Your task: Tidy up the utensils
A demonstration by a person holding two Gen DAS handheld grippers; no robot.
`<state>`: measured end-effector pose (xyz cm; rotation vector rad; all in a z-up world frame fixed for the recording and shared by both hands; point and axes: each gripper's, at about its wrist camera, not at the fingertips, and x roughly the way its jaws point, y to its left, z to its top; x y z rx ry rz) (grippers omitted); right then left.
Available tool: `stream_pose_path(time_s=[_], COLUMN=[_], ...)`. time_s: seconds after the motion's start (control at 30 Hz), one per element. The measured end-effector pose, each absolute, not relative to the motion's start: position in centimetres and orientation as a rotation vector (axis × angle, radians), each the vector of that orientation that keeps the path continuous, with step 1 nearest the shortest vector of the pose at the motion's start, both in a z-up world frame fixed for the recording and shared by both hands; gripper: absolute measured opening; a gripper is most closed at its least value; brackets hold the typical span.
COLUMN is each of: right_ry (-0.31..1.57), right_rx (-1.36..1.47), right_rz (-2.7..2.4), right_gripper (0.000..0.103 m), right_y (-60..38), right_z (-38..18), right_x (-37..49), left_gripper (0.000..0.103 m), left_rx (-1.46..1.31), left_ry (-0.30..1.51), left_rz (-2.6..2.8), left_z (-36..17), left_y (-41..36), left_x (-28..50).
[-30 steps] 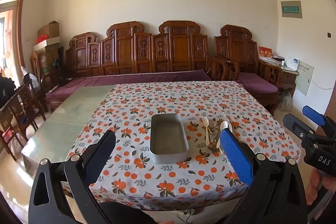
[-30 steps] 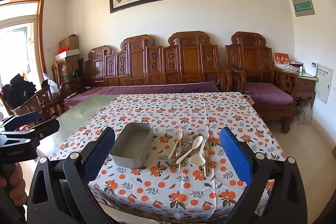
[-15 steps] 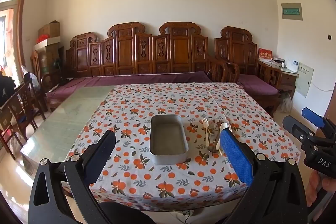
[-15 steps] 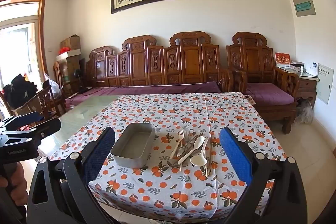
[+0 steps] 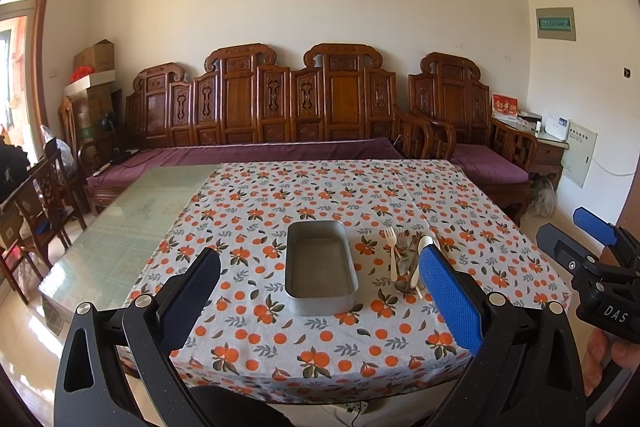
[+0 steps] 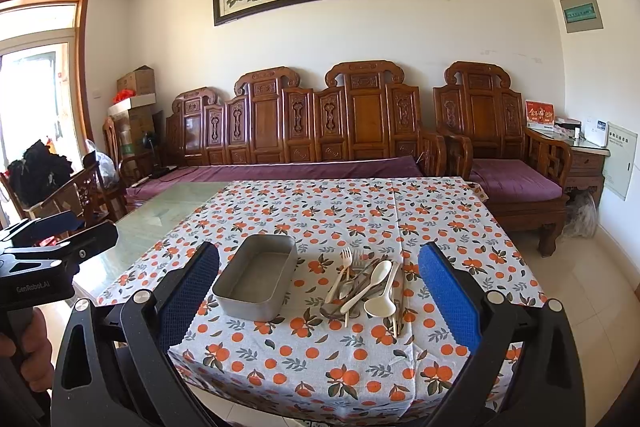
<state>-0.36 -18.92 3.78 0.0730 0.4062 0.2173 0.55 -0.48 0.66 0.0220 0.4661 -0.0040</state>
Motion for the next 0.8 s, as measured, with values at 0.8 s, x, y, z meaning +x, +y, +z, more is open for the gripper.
stream_pose_path(time_s=[0.8], right_ry=[0.405], right_rx=[0.073], right_rz=[0.217], right_gripper=[0.100], right_y=[-18.67], right_z=[4.00], right_x=[-0.59], left_gripper=[0.096], left_rx=[0.019], left_ry=[0.462], left_rz=[-0.008], left_z=[1.13], left_y=[0.03], left_x=[0.02])
